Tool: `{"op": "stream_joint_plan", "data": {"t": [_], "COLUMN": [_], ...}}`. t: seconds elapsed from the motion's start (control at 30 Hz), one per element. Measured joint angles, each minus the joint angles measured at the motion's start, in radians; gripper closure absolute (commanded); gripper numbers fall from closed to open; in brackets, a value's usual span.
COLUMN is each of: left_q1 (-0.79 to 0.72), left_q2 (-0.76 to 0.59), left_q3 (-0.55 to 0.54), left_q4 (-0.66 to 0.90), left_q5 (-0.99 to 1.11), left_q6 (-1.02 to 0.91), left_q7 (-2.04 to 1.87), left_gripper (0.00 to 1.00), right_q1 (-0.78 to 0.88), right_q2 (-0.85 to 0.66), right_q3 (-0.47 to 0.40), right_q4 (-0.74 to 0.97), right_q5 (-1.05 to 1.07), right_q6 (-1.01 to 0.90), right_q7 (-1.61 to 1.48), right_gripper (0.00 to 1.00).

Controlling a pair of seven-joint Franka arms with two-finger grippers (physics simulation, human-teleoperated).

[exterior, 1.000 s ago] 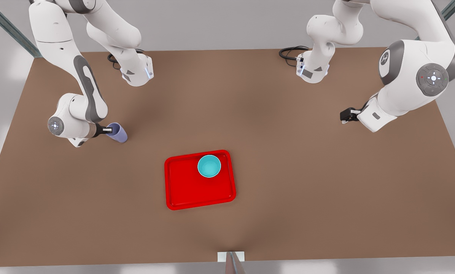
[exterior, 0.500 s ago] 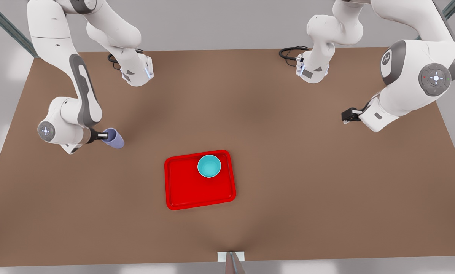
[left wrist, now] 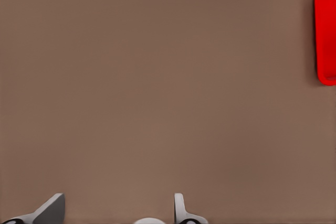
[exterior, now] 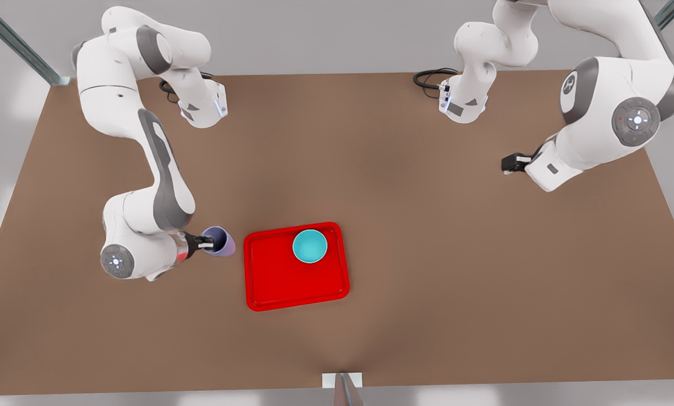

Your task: Place the bowl on the tray with the left arm and the cup on the tray with the right arm

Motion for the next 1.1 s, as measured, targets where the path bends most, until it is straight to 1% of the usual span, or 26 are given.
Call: {"op": "stream_joint_plan", "data": {"t": [0.1,0.2,0.33,0.43,0.5,0.7,1.0,1.03,1.07,1.1], "left_q1": [0.003,0.001,0.004,0.001,0.003,0.003,0.003,0.003,0.004,0.004], "left_q2": [0.000,0.001,0.006,0.008,0.009,0.012,0.015,0.015,0.015,0.015], "left_q3": [0.000,0.001,0.006,0.006,0.006,0.006,0.008,0.008,0.008,0.008], "left_q4": [0.000,0.000,-0.002,-0.002,-0.003,-0.003,-0.003,-0.003,-0.003,-0.003], "left_q5": [-0.002,-0.003,-0.004,-0.005,-0.006,-0.006,-0.006,-0.006,-0.006,-0.006], "left_q6": [0.001,0.005,0.008,0.007,0.008,0.011,0.014,0.014,0.014,0.014], "left_q7": [0.000,0.000,0.002,0.002,0.002,0.002,0.002,0.002,0.002,0.002], "left_gripper": [0.00,0.00,0.00,0.00,0.00,0.00,0.00,0.00,0.00,0.00], "right_q1": [0.041,0.042,0.070,0.100,0.113,0.149,0.158,0.157,0.158,0.159], "right_q2": [0.083,0.120,0.119,0.128,0.129,0.173,0.173,0.172,0.173,0.174], "right_q3": [0.005,0.053,0.058,0.058,0.057,0.054,0.051,0.051,0.051,0.051], "right_q4": [0.104,0.116,0.112,0.098,0.072,0.047,-0.029,-0.033,-0.035,-0.035], "right_q5": [0.042,0.041,0.037,0.032,-0.029,-0.102,-0.120,-0.120,-0.121,-0.124], "right_q6": [0.008,0.057,0.056,0.121,0.129,0.223,0.240,0.240,0.240,0.239], "right_q7": [0.043,0.028,0.049,0.076,0.078,0.087,0.090,0.091,0.092,0.093], "right_gripper": [0.79,0.79,0.79,0.79,0.79,0.79,0.79,0.75,0.64,0.58]}}
